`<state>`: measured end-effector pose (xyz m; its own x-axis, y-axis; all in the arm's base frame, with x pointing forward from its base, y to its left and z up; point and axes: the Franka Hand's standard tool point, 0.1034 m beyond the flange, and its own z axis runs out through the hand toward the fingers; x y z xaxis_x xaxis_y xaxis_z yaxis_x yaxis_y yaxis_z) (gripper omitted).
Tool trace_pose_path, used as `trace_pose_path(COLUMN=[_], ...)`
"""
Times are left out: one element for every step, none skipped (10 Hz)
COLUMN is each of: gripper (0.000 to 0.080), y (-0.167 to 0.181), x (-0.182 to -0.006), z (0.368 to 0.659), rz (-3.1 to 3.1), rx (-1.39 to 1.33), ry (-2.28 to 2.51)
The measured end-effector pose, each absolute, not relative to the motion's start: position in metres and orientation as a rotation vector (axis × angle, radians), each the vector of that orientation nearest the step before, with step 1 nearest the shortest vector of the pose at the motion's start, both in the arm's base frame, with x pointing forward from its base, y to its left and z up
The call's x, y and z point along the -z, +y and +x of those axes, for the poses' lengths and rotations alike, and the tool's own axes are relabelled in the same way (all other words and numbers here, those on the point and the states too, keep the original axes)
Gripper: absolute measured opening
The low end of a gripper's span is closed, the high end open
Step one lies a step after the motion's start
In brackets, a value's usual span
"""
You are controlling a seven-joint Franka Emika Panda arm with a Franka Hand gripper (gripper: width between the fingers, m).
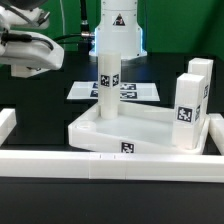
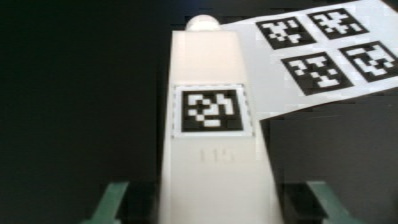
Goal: Assemble desk
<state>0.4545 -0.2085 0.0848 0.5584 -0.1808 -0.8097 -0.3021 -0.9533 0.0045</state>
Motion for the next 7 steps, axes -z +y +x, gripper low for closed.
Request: trace_pose_path(gripper=[0.0289,0.0290,0.0290,0.0290,0.0290,0.0290,0.0290], y=[-0.209,-0.211,-0.213,-0.207,-0.202,-0.198,-0.200], x=[-0.085,-0.085,-0.095,-0.111,-0.125,-0.135,-0.140], z=[0.455,0.459,0.469,0.478,0.489,0.497,0.510], rz=[-2.654,-2.675,-2.724,-2.748,-2.782,-2.807,-2.870], rx=[-1.351,-1.320,-1.240,-1.183,-1.118,-1.074,-0.961], ry=[0.414,0.412,0.407,0.411,0.408,0.403,0.394])
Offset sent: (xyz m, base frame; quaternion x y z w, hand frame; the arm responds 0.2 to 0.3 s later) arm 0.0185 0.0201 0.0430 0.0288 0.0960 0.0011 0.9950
